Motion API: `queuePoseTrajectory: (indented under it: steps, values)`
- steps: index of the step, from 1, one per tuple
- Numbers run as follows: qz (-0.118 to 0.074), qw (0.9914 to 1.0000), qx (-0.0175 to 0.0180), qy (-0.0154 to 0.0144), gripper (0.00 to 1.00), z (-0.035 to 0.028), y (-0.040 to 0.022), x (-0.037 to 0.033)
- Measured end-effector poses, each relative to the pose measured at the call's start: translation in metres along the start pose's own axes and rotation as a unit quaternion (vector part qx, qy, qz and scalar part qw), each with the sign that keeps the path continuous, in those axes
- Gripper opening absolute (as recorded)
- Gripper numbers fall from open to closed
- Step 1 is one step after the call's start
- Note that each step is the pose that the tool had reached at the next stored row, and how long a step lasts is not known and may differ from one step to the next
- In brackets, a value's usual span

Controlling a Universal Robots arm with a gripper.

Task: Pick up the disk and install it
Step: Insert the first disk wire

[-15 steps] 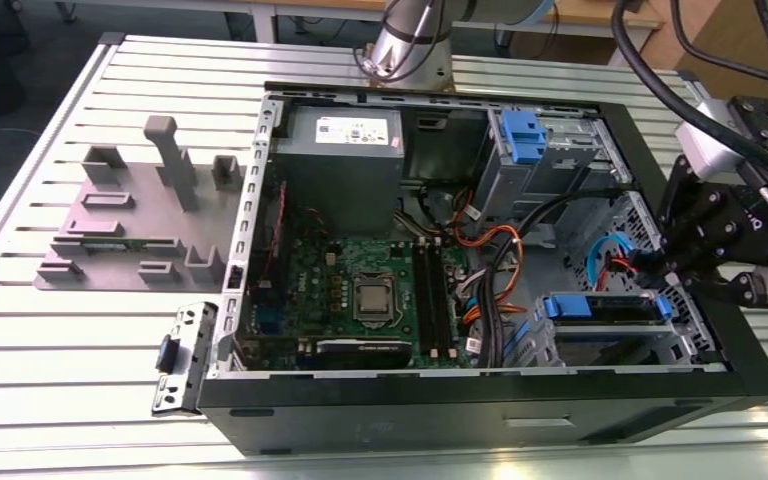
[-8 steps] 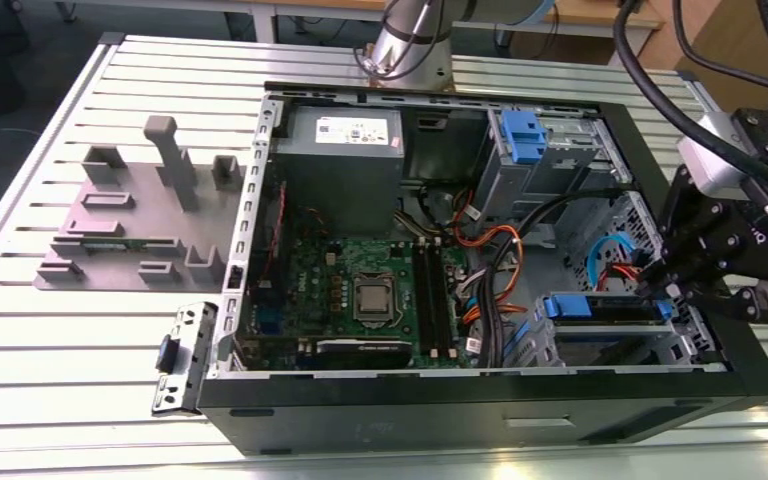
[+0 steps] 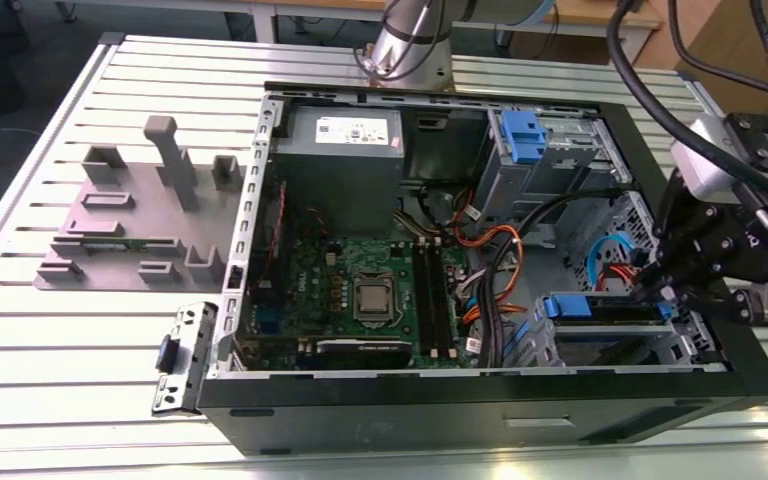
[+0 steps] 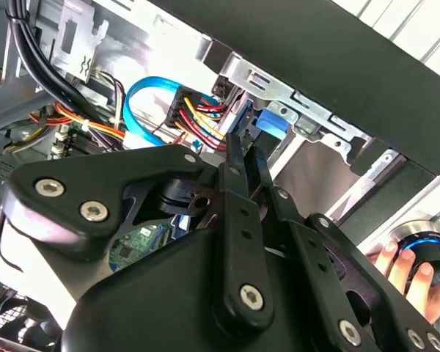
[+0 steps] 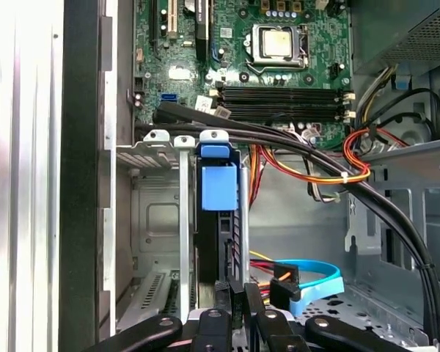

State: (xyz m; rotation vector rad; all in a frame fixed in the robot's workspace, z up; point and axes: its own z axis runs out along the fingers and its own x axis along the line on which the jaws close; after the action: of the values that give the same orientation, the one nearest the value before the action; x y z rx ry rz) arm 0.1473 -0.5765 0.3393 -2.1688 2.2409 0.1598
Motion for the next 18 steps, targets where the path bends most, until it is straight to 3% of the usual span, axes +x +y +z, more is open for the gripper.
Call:
queuePoseTrajectory:
  steps: [18]
  values:
    - [-0.001, 1.00000, -0.0001, 0.0000, 0.19, 0.0075, 0.0020, 0.0007]
